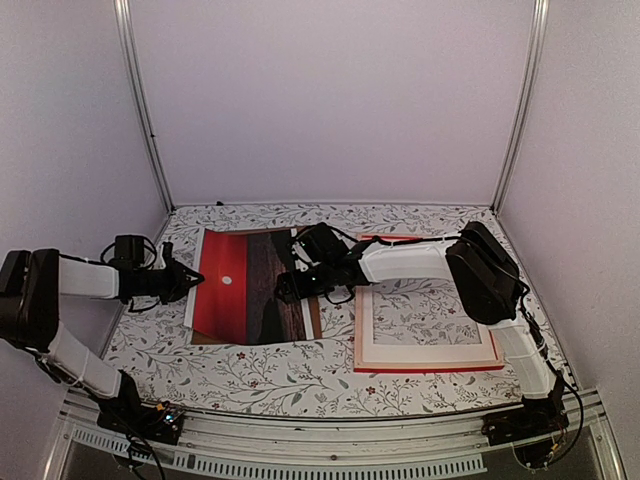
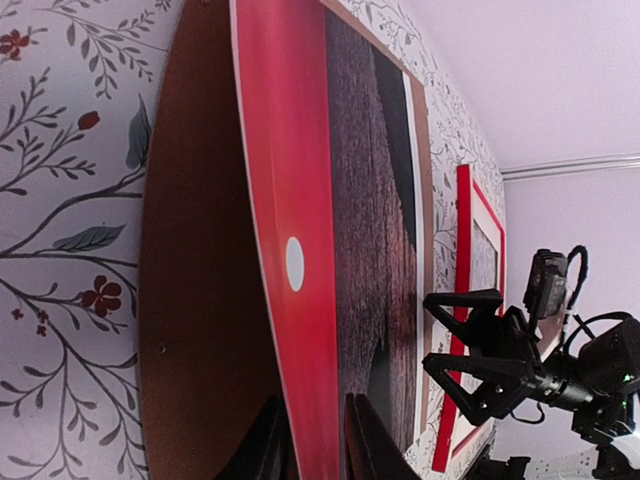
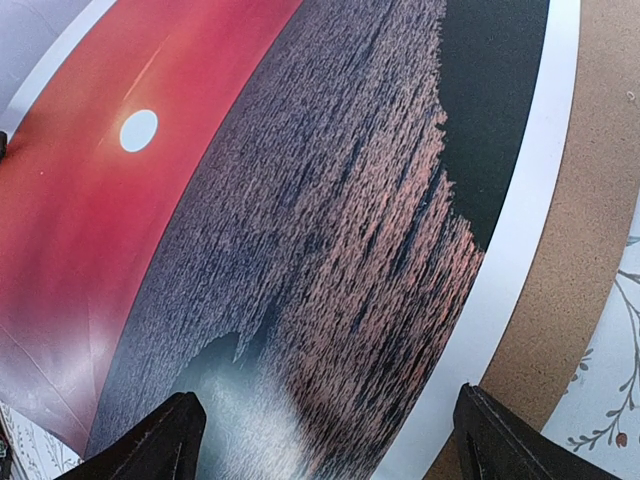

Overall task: Put the photo into the frame
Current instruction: Pick up the photo from the backboard, then turn over the photo.

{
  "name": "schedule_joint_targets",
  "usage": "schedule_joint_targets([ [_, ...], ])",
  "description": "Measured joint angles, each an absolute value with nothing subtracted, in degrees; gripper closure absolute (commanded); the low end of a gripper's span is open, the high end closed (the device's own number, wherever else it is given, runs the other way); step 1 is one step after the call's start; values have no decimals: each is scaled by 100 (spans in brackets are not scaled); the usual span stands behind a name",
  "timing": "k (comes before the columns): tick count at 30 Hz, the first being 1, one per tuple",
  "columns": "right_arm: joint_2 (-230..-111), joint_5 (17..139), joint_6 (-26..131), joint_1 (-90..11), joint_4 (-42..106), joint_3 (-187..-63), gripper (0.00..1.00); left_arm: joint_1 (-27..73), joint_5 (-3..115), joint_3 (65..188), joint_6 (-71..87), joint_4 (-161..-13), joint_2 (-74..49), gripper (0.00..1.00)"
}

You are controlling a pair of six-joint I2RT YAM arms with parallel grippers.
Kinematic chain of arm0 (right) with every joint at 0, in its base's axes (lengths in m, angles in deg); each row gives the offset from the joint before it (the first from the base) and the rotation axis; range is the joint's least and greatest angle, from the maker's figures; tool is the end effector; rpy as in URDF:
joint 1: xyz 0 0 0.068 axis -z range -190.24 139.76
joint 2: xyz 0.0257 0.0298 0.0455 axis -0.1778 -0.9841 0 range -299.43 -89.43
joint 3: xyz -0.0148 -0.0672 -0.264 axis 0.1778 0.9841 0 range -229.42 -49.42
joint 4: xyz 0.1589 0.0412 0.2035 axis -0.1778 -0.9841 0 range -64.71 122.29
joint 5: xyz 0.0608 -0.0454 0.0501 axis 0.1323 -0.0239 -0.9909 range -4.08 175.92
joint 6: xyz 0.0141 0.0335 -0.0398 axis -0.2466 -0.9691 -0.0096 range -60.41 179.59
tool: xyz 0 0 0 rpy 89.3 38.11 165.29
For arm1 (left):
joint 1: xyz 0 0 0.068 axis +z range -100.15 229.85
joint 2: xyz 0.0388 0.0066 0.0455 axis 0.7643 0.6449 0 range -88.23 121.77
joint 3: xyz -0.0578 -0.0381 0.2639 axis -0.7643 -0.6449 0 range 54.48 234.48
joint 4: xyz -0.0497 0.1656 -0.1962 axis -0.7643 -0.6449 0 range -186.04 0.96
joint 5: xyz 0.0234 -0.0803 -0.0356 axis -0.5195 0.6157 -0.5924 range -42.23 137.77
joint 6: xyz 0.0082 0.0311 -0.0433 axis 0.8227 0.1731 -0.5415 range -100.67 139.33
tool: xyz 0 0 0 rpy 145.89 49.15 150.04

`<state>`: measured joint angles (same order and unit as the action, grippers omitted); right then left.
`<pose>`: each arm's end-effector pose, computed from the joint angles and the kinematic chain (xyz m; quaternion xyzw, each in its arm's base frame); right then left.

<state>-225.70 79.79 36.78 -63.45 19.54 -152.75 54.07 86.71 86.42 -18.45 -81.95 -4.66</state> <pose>0.3116 0.4231 0.1349 -0.2619 0.8872 0.2710 0.2662 0.2629 -0.0029 0.1497 -0.1914 0.8580 -0.3995 0.2600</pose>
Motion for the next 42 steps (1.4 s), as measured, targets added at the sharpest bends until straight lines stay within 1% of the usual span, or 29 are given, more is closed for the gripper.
schedule_joint_targets([
  [5, -22570, 7979, 3731, -6345, 1945, -15275, 9, 5340, 8452, 8710, -1767, -8411, -470, 91],
  [8, -22570, 7981, 3785, -6343, 1932, -15277, 7, 5289, 8323, 8791, -1719, -8575, -521, 100],
  [16, -22387, 8235, 4222, -6380, 1530, -15240, 1, 4968, 8246, 8887, -1992, -8715, -1109, 100],
  [21, -21764, 8460, 4585, -6478, 1246, -15013, 1, 4415, 8015, 8992, -2366, -8708, -1546, 100],
  [26, -21064, 8364, 4695, -6623, 1232, -14993, 1, 3827, 7551, 9300, -2534, -8820, -1749, 100],
  [30, -20752, 8309, 4681, -6679, 1261, -14995, 1, 3274, 7042, 10069, -2366, -9445, -1751, 100],
  [34, -20651, 8386, 4627, -6684, 1243, -14995, 1, 2918, 6273, 11138, -1931, -10383, -1791, 100],
  [42, -20409, 8388, 4472, -6524, 1073, -14995, 1, 2791, 4760, 12941, -989, -12151, -2038, 100],
])
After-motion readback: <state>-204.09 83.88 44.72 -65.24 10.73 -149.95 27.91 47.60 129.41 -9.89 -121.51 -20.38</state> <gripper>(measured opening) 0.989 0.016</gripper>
